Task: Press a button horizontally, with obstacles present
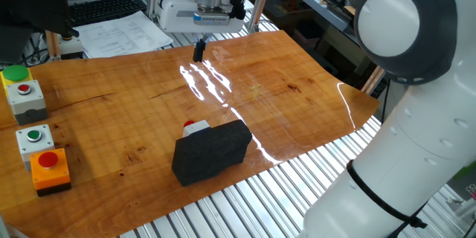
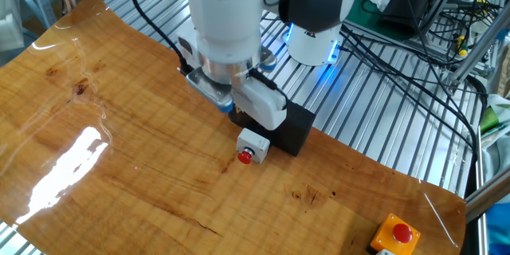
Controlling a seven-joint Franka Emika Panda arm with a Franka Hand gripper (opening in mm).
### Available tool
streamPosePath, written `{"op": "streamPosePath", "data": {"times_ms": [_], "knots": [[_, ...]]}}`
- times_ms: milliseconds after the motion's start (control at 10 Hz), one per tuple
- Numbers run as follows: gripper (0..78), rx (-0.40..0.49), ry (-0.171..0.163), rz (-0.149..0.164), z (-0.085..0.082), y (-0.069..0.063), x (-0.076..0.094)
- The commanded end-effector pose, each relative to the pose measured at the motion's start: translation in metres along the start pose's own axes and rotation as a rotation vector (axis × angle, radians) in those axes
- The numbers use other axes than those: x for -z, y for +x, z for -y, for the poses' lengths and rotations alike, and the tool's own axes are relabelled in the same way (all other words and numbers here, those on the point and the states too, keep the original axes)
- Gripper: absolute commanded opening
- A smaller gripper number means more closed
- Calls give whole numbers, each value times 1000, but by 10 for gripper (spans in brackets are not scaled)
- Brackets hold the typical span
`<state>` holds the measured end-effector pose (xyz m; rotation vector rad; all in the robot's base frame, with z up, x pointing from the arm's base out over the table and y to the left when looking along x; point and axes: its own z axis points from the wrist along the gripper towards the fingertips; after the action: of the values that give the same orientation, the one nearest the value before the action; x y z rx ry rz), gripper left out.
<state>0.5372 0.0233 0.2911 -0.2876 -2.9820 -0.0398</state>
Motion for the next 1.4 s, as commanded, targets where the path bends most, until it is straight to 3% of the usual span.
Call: {"op": "streamPosePath", "data": {"times_ms": [100, 400, 500, 600, 800, 1400], "knots": [[0, 5, 25, -9, -9, -13, -14], [0, -3, 49, -1, -18, -28, -46], [0, -3, 50, -2, -18, -28, -48], [0, -3, 54, -30, -18, -34, -62], [0, 4, 59, -53, -19, -39, -75], [0, -14, 63, -61, -27, -41, -122]]}}
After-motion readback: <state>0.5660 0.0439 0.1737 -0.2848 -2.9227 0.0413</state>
